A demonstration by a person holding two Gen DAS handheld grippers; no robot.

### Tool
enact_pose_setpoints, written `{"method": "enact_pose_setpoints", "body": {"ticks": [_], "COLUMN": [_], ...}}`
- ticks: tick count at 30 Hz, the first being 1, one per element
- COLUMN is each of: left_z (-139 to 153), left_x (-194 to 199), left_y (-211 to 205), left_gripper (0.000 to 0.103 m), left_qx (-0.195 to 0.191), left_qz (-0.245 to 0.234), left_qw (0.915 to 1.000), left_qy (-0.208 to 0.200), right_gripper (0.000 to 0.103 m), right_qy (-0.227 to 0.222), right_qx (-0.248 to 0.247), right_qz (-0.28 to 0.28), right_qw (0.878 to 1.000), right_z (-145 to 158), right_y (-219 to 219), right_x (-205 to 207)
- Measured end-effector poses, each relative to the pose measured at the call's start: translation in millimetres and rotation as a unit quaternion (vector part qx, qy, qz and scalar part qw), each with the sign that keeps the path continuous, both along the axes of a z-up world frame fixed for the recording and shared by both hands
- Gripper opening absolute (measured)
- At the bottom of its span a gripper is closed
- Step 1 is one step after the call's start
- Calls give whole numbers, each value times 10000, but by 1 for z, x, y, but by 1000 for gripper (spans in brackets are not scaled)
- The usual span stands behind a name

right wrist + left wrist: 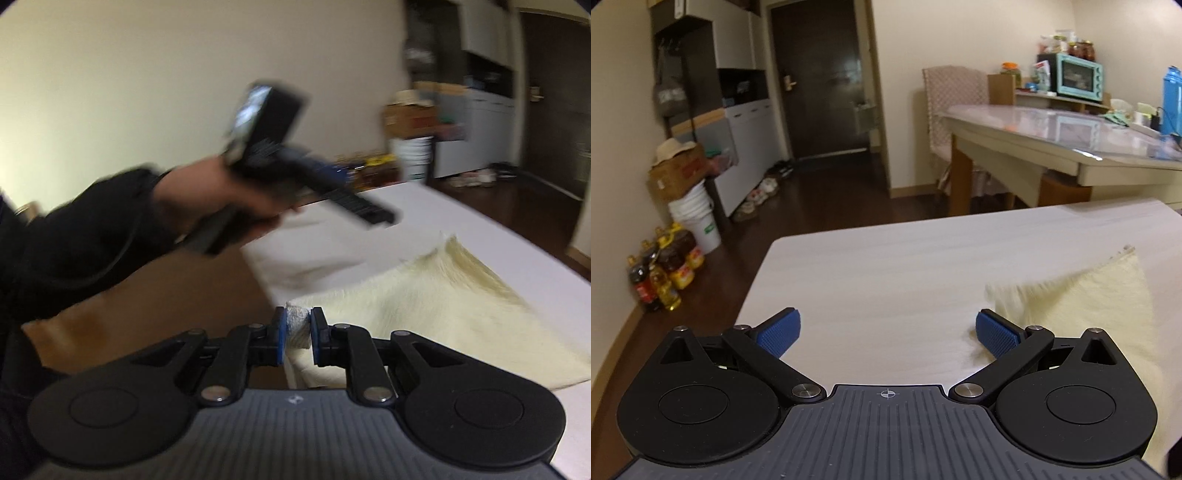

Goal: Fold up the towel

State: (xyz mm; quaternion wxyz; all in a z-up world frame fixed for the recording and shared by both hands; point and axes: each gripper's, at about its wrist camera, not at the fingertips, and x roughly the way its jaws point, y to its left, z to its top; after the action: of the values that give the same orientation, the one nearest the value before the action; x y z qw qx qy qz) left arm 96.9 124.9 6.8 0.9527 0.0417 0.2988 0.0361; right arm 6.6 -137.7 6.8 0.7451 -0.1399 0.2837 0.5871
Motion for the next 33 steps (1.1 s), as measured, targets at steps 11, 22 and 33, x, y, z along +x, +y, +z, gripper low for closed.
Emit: {"method": "enact_pose_setpoints", "body": {"ticks": [11, 22, 33], "left_z": [-27, -49, -48], "left_x": [8, 16, 28], "left_y": [-16, -17, 0], "left_gripper": [103, 103, 103], "left_qx": [208, 259, -29], "left_qz": [-1046, -1343, -1250], "left_qw": [9940, 9897, 9917], "left_qy": [224, 413, 312], "right_gripper": [42, 41, 5], "right_qy": [-1017, -1808, -1149], "right_qx": [-482, -1506, -1855], "right_qz": [-509, 1015, 1882], "right_qw": [9923, 9666, 9576], "right_z": [10, -29, -45], "right_y": [6, 99, 129], "right_x": [90, 165, 197]}}
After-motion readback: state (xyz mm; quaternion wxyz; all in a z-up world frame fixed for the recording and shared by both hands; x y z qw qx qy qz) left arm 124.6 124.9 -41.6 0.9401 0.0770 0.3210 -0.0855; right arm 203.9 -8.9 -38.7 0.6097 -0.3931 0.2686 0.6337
